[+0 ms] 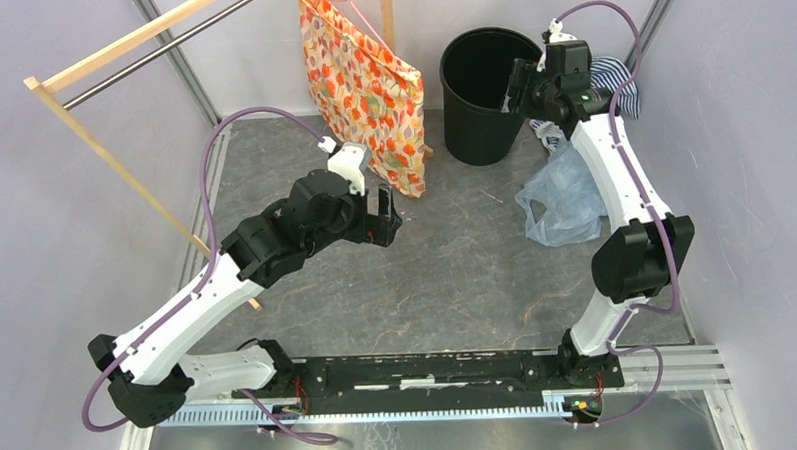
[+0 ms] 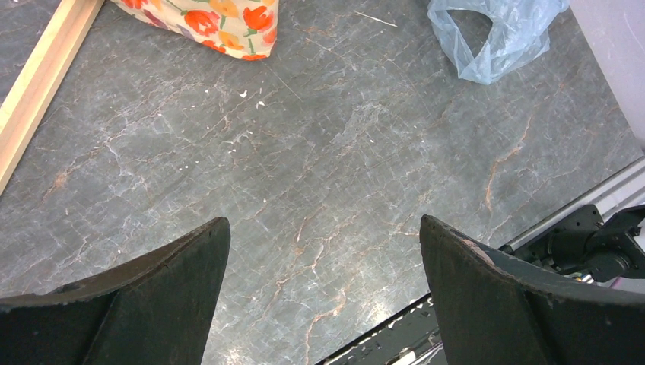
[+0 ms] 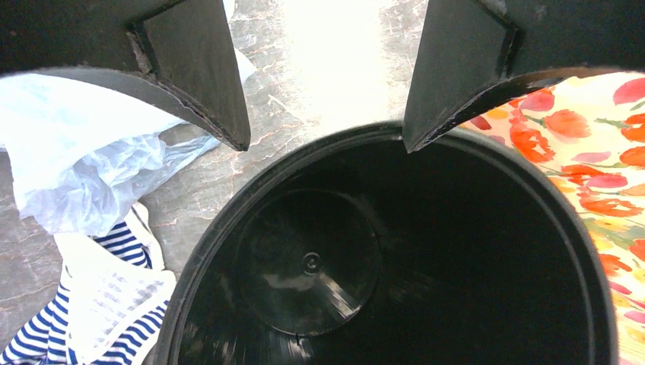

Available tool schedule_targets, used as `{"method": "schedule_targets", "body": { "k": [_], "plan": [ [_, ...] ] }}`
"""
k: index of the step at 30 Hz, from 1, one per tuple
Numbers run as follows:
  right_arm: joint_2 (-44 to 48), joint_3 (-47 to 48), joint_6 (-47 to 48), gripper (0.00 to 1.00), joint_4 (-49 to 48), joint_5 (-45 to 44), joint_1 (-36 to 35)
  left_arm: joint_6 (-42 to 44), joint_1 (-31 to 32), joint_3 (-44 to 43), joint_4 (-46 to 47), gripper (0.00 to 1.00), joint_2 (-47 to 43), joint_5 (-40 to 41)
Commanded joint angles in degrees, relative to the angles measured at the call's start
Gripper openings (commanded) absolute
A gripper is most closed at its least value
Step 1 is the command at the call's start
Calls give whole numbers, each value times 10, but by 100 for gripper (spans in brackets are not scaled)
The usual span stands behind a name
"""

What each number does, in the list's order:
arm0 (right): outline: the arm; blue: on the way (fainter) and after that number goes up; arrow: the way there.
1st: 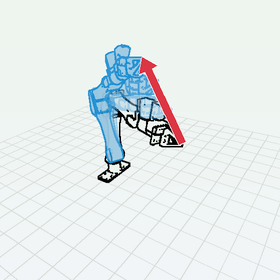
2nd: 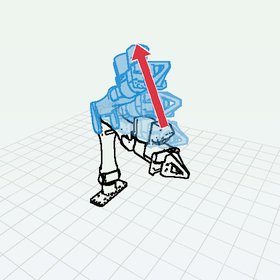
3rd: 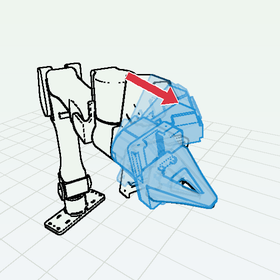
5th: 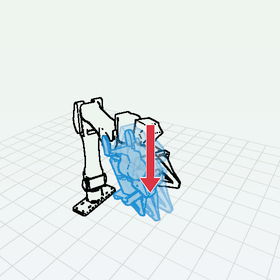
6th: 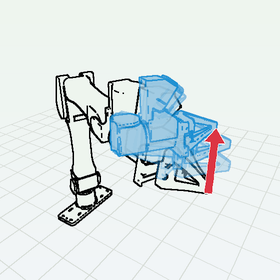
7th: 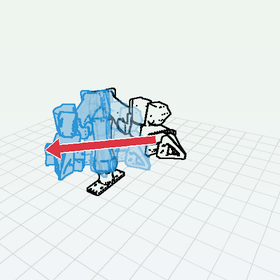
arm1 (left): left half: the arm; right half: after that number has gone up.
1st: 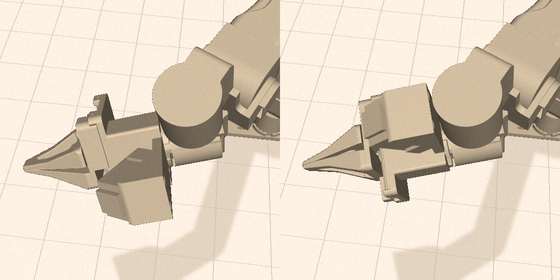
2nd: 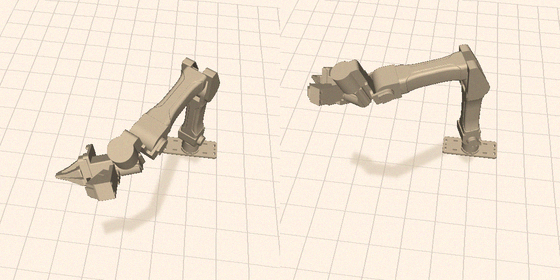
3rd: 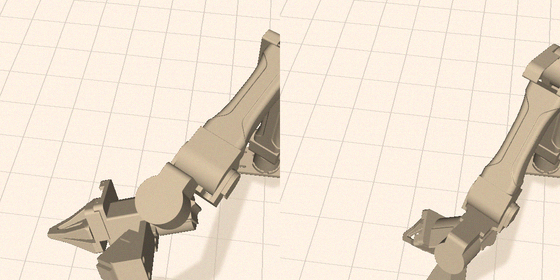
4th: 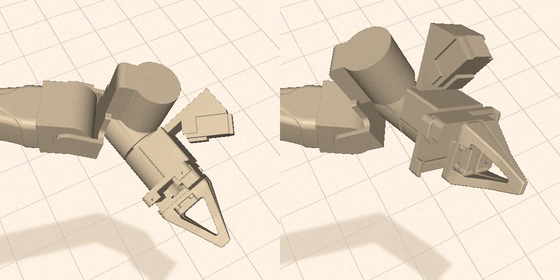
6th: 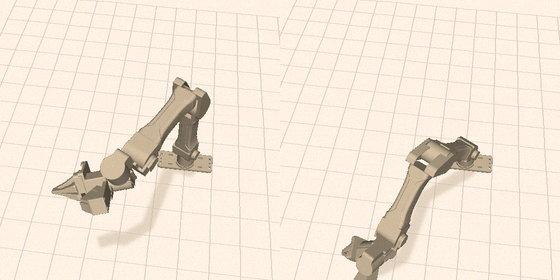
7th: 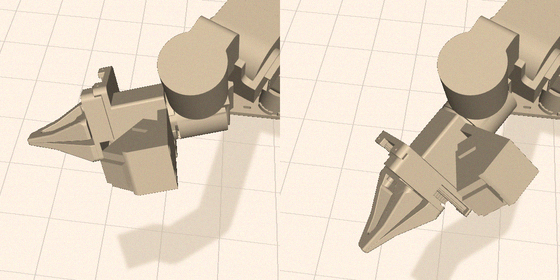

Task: Put the trash bags into the trash bin

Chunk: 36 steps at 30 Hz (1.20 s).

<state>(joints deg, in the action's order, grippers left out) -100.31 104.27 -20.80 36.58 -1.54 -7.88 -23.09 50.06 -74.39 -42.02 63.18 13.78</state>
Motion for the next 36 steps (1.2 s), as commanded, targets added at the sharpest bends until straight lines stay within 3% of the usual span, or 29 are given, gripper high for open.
{"method": "schedule_targets", "body": {
  "k": [1,11,15,24,30,36],
  "plan": [
    [46,23,23,82,-29,-8,-2,0,2,-26,-4,100,4,24],
    [84,2,40,85,-28,-26,-3,5,1,-33,-7,100,8,24],
    [160,-98,50,87,-38,-74,-2,6,1,-25,-5,100,-1,19],
    [374,-441,54,88,-102,-150,-2,-13,-1,-7,-4,100,-18,-13],
    [390,-544,57,87,-145,-157,-2,-30,-1,34,14,100,-25,-34],
    [345,-594,61,87,-222,-201,-2,-50,-1,78,36,100,-39,-58]
  ]
}}
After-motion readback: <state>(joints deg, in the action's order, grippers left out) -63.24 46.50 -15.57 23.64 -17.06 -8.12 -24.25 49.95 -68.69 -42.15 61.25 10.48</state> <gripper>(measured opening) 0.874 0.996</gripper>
